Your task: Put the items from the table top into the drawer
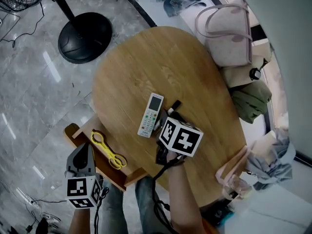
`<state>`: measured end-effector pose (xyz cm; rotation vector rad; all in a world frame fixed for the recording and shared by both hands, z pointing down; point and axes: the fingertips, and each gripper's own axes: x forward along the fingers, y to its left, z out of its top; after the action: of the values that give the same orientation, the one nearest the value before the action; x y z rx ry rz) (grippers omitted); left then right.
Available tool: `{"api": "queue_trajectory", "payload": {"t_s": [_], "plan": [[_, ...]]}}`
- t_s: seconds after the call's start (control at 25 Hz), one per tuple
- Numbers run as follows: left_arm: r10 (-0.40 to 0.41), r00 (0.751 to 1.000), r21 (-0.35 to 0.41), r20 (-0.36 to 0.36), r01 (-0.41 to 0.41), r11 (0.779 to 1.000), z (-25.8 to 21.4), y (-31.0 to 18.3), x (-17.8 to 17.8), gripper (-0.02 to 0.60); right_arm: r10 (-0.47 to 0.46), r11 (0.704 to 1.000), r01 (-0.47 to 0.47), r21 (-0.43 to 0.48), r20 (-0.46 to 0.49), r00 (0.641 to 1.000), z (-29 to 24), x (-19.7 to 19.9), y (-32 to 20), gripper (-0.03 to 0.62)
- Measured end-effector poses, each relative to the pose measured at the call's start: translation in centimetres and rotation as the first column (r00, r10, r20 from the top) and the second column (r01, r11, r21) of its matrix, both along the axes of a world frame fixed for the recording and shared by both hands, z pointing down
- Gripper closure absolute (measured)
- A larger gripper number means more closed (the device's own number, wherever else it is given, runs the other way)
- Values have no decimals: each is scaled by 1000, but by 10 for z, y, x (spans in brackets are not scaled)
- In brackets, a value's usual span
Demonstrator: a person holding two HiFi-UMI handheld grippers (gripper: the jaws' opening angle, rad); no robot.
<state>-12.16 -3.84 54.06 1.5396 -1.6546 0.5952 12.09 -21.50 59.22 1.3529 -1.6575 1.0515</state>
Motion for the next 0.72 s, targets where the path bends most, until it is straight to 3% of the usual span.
{"api": "queue_trajectory", "payload": {"t_s": [0.72], "plan": [[-6, 1000, -5, -10, 6, 1000, 1, 13, 11, 586, 22, 1000, -22, -13, -15, 1000, 1, 20, 5, 494]]}}
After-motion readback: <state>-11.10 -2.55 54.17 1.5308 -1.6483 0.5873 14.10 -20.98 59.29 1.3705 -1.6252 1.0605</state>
